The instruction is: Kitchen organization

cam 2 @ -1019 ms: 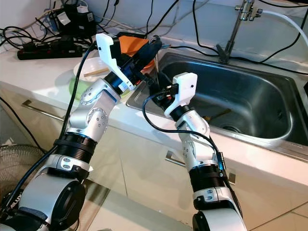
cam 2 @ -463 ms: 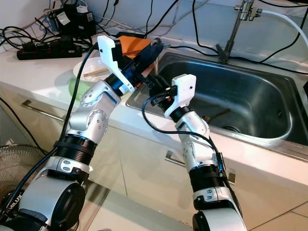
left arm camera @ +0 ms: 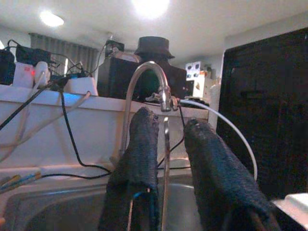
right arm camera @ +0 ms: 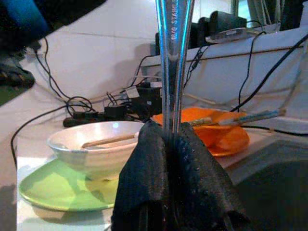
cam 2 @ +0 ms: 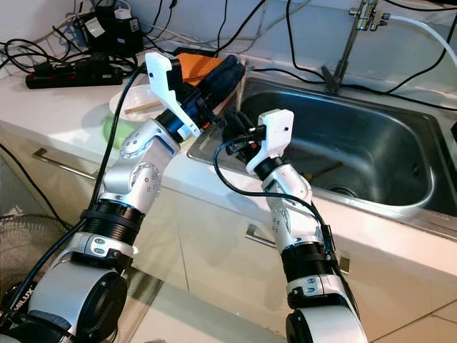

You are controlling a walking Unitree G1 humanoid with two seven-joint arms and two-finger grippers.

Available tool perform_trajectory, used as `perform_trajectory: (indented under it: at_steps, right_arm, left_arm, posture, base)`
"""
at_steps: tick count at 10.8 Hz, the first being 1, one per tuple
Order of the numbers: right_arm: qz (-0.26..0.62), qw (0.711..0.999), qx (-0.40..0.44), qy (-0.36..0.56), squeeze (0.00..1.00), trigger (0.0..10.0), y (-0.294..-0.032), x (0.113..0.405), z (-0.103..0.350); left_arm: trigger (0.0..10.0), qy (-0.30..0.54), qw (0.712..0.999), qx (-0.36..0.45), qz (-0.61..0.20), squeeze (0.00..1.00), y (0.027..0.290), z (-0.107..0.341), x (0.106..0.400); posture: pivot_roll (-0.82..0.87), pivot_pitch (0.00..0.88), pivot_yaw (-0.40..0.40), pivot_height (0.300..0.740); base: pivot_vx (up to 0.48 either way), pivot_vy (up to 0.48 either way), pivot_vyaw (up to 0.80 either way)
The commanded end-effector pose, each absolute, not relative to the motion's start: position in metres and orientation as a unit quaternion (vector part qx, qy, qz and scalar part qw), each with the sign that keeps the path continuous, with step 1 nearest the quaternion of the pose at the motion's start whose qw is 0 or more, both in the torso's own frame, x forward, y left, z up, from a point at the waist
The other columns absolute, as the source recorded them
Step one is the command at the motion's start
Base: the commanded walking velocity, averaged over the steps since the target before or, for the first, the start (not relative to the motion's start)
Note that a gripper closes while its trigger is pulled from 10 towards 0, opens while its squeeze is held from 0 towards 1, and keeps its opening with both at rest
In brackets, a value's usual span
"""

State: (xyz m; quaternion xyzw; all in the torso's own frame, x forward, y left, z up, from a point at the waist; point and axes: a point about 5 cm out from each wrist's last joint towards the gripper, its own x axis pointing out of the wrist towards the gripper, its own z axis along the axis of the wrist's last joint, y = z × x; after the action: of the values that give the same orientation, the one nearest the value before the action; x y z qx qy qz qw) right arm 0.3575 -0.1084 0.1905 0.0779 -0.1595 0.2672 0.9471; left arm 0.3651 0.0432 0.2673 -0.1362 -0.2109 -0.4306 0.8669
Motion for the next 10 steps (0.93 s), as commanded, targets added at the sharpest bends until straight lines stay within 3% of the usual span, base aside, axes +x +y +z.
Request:
perform_trajectory:
  at_steps: [1, 4, 5, 6, 9, 10]
  right_arm:
    - [0.245, 0.949, 0.081, -0.179, 0.00, 0.0, -0.114, 0.363, 0.202]
    - [0.164, 0.966, 0.078, -0.184, 0.00, 0.0, -0.134, 0.376, 0.210]
    - [0.118, 0.974, 0.070, -0.178, 0.00, 0.0, -0.146, 0.383, 0.212]
    - [0.046, 0.984, 0.062, -0.159, 0.00, 10.0, -0.167, 0.392, 0.212]
    - [-0.022, 0.992, 0.018, -0.124, 0.00, 10.0, -0.194, 0.402, 0.213]
    - [-0.039, 0.995, 0.007, -0.096, 0.00, 10.0, -0.195, 0.403, 0.205]
  left_arm:
    - [10.0, -0.221, 0.861, -0.135, -0.437, 1.00, 0.043, 0.272, 0.363]
    - [10.0, -0.229, 0.864, -0.139, -0.427, 1.00, 0.046, 0.274, 0.362]
    - [10.0, -0.228, 0.866, -0.138, -0.423, 0.00, 0.049, 0.271, 0.362]
    - [10.0, -0.215, 0.874, -0.140, -0.413, 0.00, 0.053, 0.262, 0.361]
    - [10.0, -0.165, 0.901, -0.121, -0.383, 0.00, 0.067, 0.231, 0.356]
    - [10.0, -0.113, 0.910, -0.076, -0.392, 0.00, 0.065, 0.210, 0.354]
  posture:
    - [0.16, 0.000, 0.011, 0.740]
    - [0.17, 0.000, 0.007, 0.740]
    - [0.17, 0.000, 0.006, 0.740]
    - [0.17, 0.000, 0.004, 0.740]
    - [0.20, 0.000, -0.009, 0.740]
    - [0.21, 0.000, -0.019, 0.740]
  base:
    - [0.000, 0.000, 0.00]
    - [0.000, 0.000, 0.00]
    - [0.000, 0.000, 0.00]
    - [0.000, 0.000, 0.00]
    - [0.000, 0.000, 0.00]
    - [0.000, 0.000, 0.00]
